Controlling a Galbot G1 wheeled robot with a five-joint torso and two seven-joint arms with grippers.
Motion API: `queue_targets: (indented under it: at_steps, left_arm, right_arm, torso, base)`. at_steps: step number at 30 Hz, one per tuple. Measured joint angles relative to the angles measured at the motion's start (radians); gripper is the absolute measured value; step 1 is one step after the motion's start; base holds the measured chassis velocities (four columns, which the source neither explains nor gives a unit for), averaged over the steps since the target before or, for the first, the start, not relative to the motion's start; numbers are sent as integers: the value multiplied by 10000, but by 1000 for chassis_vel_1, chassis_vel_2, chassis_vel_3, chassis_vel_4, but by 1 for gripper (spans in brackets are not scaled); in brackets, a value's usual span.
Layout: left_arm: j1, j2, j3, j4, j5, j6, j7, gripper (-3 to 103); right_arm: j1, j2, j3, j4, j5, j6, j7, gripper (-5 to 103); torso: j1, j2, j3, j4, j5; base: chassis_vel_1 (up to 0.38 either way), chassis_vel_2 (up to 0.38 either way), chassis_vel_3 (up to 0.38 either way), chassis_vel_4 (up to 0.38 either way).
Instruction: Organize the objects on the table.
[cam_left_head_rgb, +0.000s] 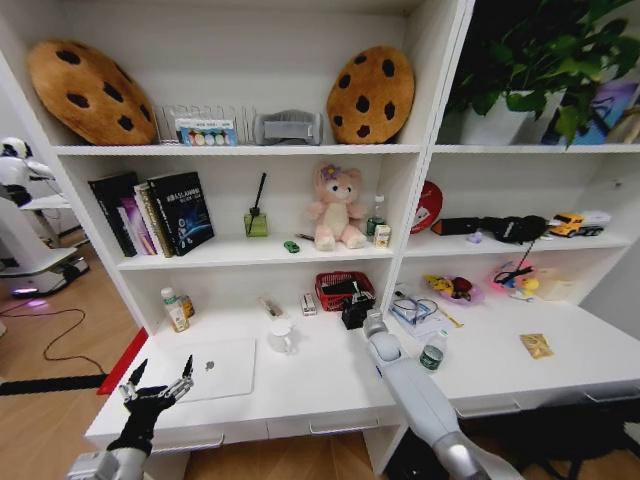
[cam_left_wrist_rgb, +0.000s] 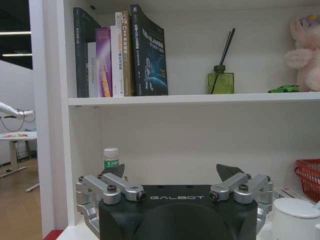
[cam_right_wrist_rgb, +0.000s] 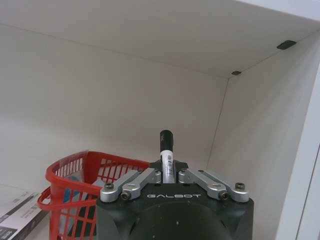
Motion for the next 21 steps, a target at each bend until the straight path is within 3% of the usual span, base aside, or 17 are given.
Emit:
queue_targets:
  at_steps: [5, 7, 8, 9, 13, 14, 16, 21]
  left_arm:
    - [0, 0, 0, 0, 0, 0, 0, 100]
    - [0, 0, 0, 0, 0, 0, 0, 100]
    - [0, 0, 0, 0, 0, 0, 0, 100]
    - [0, 0, 0, 0, 0, 0, 0, 100]
    - [0, 0, 0, 0, 1, 0, 0, 100]
    - [0, 0, 0, 0, 0, 0, 0, 100]
    - [0, 1, 0, 0, 0, 0, 0, 100]
    - [0, 0, 1, 0, 0, 0, 0, 100]
  right_arm:
    - [-139, -71, -3, 360, 11, -22, 35, 14]
    - [-504, -378, -22, 1159, 264, -253, 50, 36]
    - [-504, -378, -22, 1159, 264, -253, 50, 36]
    - [-665, -455, 14, 1278, 271, -261, 50, 47]
    - [-1184, -661, 149, 2030, 245, -223, 280, 57]
    - [-1542, -882, 163, 2672, 453, -416, 510, 68]
    - [-1788, -1036, 173, 3123, 659, -609, 677, 68]
    - [-3400, -1527, 738, 5867, 2173, -1696, 1522, 90]
  torso:
    - [-1, 0, 0, 0, 0]
    - [0, 0, -1, 0, -1]
    - [0, 0, -1, 0, -1]
    - [0, -1, -1, 0, 2]
    - [0, 0, 0, 4, 3]
    - [0, -1, -1, 3, 1]
    - [0, 0, -1, 1, 1]
    - [-2, 0, -2, -1, 0]
  base:
    - [0, 0, 0, 0]
    - [0, 0, 0, 0]
    - [0, 0, 0, 0]
    - [0, 0, 0, 0]
    - [0, 0, 0, 0]
    - [0, 0, 0, 0]
    - [0, 0, 0, 0]
    - [0, 0, 0, 0]
